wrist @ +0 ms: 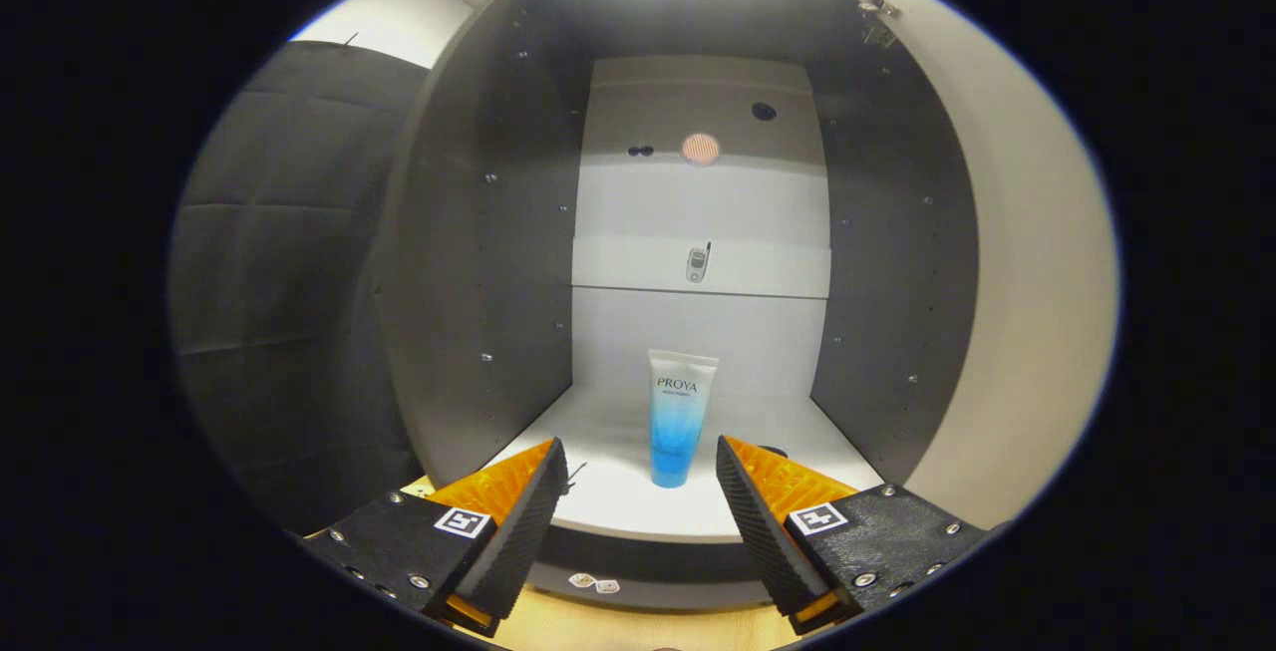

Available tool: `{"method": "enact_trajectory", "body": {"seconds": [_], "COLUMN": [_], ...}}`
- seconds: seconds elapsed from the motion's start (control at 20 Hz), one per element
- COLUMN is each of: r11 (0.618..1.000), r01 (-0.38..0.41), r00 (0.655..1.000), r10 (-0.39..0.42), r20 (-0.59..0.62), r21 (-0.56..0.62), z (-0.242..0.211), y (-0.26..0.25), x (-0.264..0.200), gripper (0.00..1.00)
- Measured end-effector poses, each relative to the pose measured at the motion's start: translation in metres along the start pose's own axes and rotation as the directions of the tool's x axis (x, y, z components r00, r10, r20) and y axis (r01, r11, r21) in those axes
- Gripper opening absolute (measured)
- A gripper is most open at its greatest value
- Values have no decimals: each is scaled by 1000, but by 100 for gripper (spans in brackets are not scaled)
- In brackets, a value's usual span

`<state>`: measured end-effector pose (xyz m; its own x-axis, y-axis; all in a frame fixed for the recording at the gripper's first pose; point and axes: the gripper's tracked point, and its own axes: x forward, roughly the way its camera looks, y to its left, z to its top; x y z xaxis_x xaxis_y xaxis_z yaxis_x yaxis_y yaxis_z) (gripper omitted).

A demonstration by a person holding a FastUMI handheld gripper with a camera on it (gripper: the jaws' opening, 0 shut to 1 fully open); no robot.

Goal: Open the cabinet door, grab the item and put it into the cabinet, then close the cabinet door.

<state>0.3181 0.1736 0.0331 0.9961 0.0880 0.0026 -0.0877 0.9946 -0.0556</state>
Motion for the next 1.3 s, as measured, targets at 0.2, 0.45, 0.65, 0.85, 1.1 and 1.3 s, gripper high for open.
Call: {"method": "enact_trajectory", "body": {"seconds": [0.2, 0.45, 0.65, 0.85, 1.1, 1.3], "r11": [999, 997, 996, 995, 992, 987], "r01": [6, 29, 77, 51, 22, 72], "r00": [1000, 999, 996, 998, 999, 997], "r10": [-6, -32, -78, -54, -28, -73], "r20": [12, 31, 34, 25, 46, 4], "r21": [33, 75, 48, 83, 123, 146], "z": [14, 25, 18, 13, 17, 5], "y": [4, 4, 5, 27, 34, -3], "x": [-49, -122, -180, -225, -266, -297], "gripper": [93, 93, 93, 93, 93, 93]}}
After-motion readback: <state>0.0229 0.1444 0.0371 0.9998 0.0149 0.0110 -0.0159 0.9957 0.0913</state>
